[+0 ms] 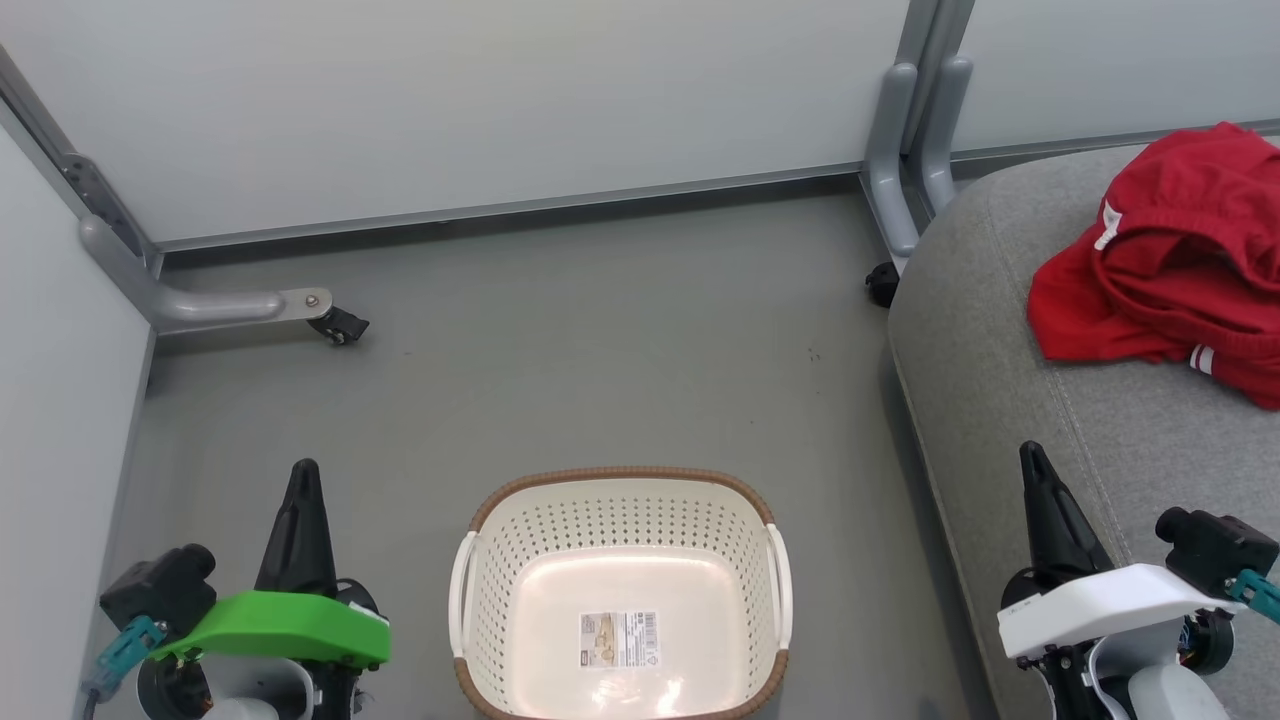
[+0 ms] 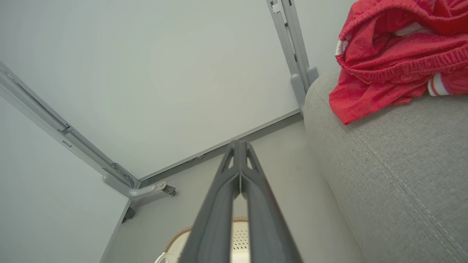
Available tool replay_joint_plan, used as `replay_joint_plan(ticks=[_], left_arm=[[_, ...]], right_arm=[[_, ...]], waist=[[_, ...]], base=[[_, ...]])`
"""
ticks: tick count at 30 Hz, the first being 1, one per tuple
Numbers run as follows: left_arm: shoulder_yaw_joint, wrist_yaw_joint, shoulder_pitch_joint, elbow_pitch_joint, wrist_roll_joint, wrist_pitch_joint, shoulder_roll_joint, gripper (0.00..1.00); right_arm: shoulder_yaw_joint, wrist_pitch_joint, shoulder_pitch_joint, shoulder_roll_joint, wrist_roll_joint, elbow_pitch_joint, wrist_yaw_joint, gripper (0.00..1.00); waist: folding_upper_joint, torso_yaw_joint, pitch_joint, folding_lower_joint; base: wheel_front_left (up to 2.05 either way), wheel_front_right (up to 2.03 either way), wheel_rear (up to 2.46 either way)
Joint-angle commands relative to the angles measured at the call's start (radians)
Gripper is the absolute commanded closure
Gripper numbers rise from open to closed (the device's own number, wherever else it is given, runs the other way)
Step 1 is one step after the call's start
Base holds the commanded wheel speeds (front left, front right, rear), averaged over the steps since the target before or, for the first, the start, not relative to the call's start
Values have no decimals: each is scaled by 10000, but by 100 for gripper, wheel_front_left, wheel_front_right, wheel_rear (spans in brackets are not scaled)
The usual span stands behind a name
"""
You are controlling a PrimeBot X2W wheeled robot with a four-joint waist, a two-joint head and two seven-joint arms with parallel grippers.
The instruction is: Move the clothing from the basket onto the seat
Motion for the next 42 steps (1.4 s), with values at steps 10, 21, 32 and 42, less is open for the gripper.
replay_joint_plan(ticks=[10, 21, 32, 42], left_arm=[[241, -97, -154, -158, -1948, 474, 37, 100], [395, -144, -188, -149, -3396, 850, 42, 100], [537, -190, -221, -141, -4717, 1202, 47, 100], [649, -212, -246, -132, -5811, 1489, 51, 100]], right_arm=[[-132, 460, -285, -131, 1994, 30, -3, 100], [-220, 828, -342, -158, 3479, 144, -3, 100], [-310, 1171, -384, -174, 4828, 249, -4, 100], [-390, 1451, -435, -182, 5920, 341, -4, 100]], waist=[[0, -46, -59, 0], [0, -89, -113, 0], [0, -132, -168, 0], [0, -171, -218, 0]], base=[[0, 0, 0], [0, 0, 0], [0, 0, 0], [0, 0, 0]])
